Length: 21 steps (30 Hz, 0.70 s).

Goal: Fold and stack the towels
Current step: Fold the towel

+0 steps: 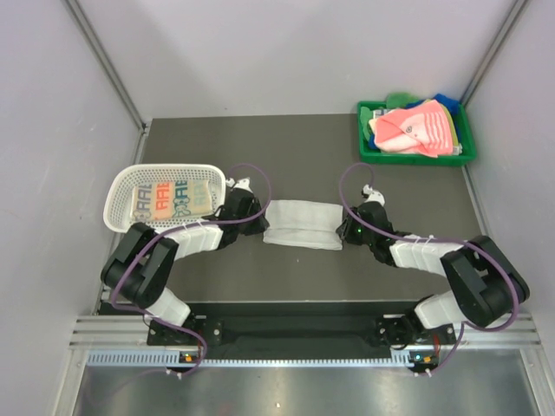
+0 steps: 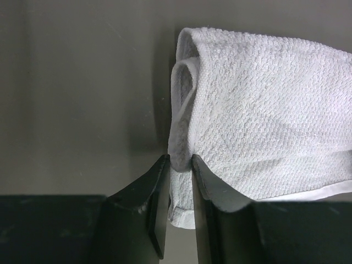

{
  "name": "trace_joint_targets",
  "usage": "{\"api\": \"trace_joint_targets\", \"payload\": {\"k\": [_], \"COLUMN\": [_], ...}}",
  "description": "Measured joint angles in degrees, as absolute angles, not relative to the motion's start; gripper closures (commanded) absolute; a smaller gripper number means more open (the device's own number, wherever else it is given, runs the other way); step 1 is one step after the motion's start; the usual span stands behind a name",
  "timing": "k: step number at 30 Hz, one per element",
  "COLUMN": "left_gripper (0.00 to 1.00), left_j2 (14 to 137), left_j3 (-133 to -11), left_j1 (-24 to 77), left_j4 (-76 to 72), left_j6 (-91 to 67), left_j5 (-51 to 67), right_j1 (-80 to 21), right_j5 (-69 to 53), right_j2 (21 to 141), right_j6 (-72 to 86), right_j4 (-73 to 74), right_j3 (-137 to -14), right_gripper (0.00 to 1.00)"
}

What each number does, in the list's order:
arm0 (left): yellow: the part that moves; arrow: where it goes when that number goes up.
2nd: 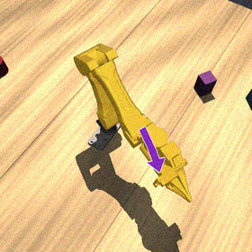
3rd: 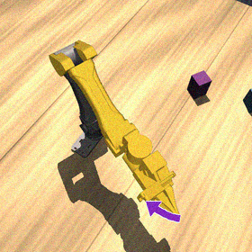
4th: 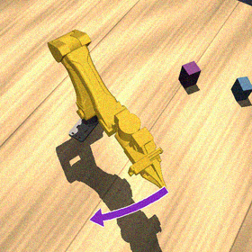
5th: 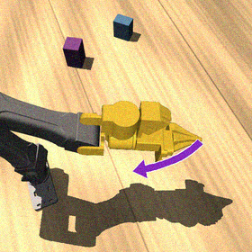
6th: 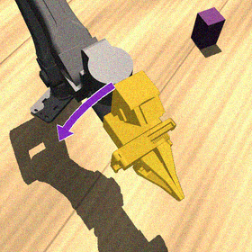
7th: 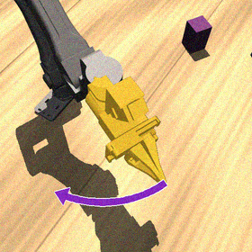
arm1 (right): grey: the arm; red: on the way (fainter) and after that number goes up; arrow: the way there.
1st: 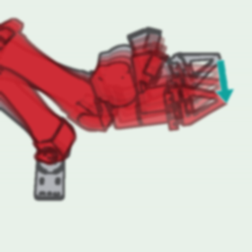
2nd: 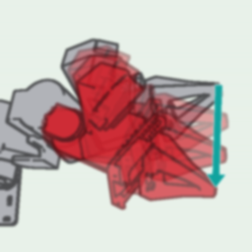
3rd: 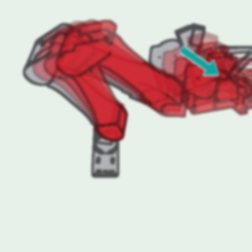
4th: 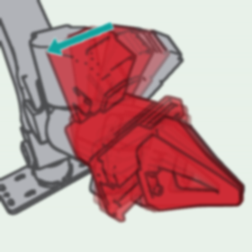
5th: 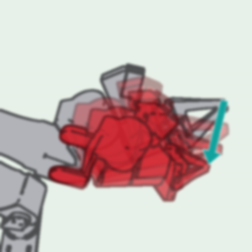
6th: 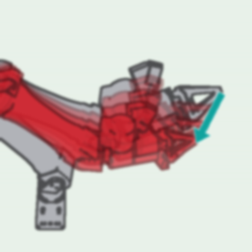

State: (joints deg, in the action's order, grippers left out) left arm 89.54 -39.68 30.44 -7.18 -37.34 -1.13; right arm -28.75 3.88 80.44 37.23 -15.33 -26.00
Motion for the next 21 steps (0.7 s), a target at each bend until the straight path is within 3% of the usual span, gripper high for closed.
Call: {"api": "trace_joint_targets", "payload": {"k": [12, 20, 21], "left_gripper": [0.94, 1.00, 1.00], "left_j2": [89.65, 90.63, 90.63], "left_j3": [-43.18, -46.00, -46.09], "left_j1": [30.48, 30.48, 30.48], "left_j4": [-4.60, -3.01, -2.81], "left_j6": [-36.16, -35.29, -35.20], "left_j5": [-1.17, -1.15, -1.13], "right_j1": [-28.88, -28.88, -28.88], "right_j5": [4.78, 5.37, 5.48], "right_j2": [80.42, 79.24, 79.05], "right_j6": [37.32, 35.97, 35.75], "right_j4": [-13.82, -10.72, -10.57], "right_j3": [-27.27, -29.34, -29.43], "right_gripper": [0.96, 0.96, 0.91]}}
